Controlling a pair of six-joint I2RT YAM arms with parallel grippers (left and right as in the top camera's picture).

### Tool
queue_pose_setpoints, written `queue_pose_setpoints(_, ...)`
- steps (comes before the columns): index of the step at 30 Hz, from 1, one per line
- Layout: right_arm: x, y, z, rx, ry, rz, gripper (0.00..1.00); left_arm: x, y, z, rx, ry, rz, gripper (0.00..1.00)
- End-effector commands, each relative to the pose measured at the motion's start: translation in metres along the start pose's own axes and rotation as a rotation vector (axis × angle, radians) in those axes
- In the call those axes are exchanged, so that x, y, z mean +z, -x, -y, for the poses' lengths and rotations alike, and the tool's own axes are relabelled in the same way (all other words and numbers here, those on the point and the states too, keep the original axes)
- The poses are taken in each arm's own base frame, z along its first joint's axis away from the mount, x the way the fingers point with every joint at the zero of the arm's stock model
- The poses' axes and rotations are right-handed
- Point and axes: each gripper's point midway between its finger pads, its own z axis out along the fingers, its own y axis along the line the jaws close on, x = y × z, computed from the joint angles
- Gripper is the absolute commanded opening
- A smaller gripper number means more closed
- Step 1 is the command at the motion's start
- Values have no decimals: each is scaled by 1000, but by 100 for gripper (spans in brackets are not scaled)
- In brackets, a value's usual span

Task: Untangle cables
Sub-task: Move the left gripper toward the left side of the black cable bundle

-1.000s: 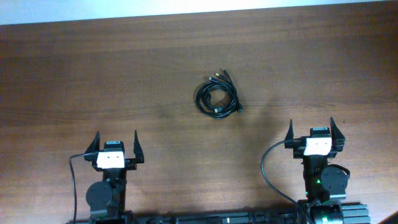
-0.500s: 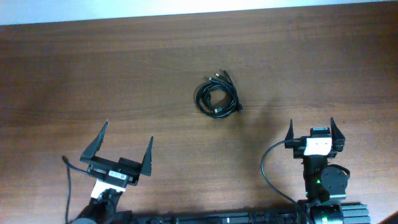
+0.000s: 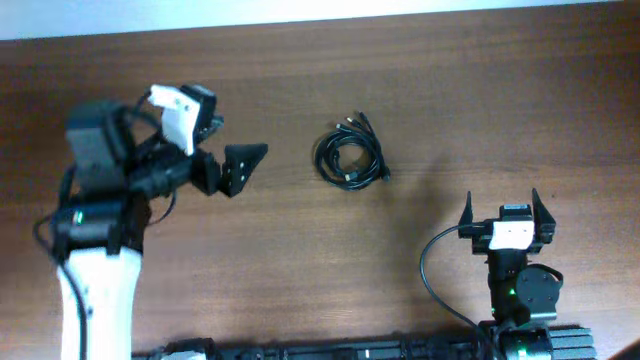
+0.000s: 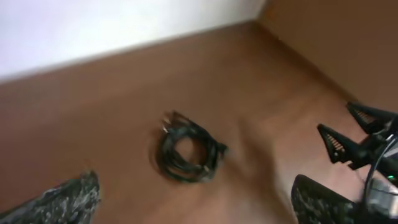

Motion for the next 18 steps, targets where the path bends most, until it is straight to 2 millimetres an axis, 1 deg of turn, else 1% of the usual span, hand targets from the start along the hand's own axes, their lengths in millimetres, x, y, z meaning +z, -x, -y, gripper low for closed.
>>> queue_pose_setpoints(1,0,-1,1,5,-11,0,99,42,-45,-23,-199,53,-210,99)
queue_pose_setpoints(2,0,7,-1,11,3,33,99,56,-71,-35,-258,149,-321,99)
queue_pose_setpoints(3,-2,22,-14,15,85,105,99,65,-86,-40,-272,191,-388,99)
queue_pose_setpoints(4,-13,46,-50,74,319,212,99,78,-103,-38,-269,197,-459,99)
queue_pose_setpoints(5,-35,54,-90,132,595,246,99,90,-114,-33,-273,171,-505,99)
queue_pose_setpoints(6,-49,56,-108,135,728,258,99,96,-117,-31,-278,163,-517,99)
queue_pose_setpoints(7,-77,66,-129,102,919,326,99,105,-121,-29,-281,151,-529,99)
queue_pose_setpoints(8,-108,79,-142,38,1092,436,99,114,-123,-27,-303,147,-529,99)
queue_pose_setpoints(9,-131,87,-147,-27,1193,526,99,120,-125,-25,-345,149,-532,99)
queue_pose_setpoints(10,-132,98,-142,-64,1155,596,99,127,-129,-19,-416,145,-543,99)
queue_pose_setpoints(11,-125,110,-133,-11,1083,605,99,130,-130,-17,-426,145,-544,99)
queue_pose_setpoints(12,-120,131,-118,64,992,642,99,134,-128,-18,-416,141,-533,99)
queue_pose_setpoints(13,-120,161,-96,99,859,747,98,136,-125,-19,-409,140,-521,99)
queue_pose_setpoints(14,-120,177,-81,115,775,795,99,137,-124,-19,-405,139,-515,99)
queue_pose_setpoints(15,-117,200,-57,148,640,821,99,138,-122,-20,-400,139,-505,99)
queue_pose_setpoints(16,-113,218,-42,105,539,794,99,138,-121,-22,-395,147,-500,99)
queue_pose_setpoints(17,-104,227,-33,80,487,709,99,138,-121,-25,-387,166,-496,99)
queue_pose_setpoints(18,-88,228,-24,77,449,544,99,138,-120,-34,-371,212,-488,99)
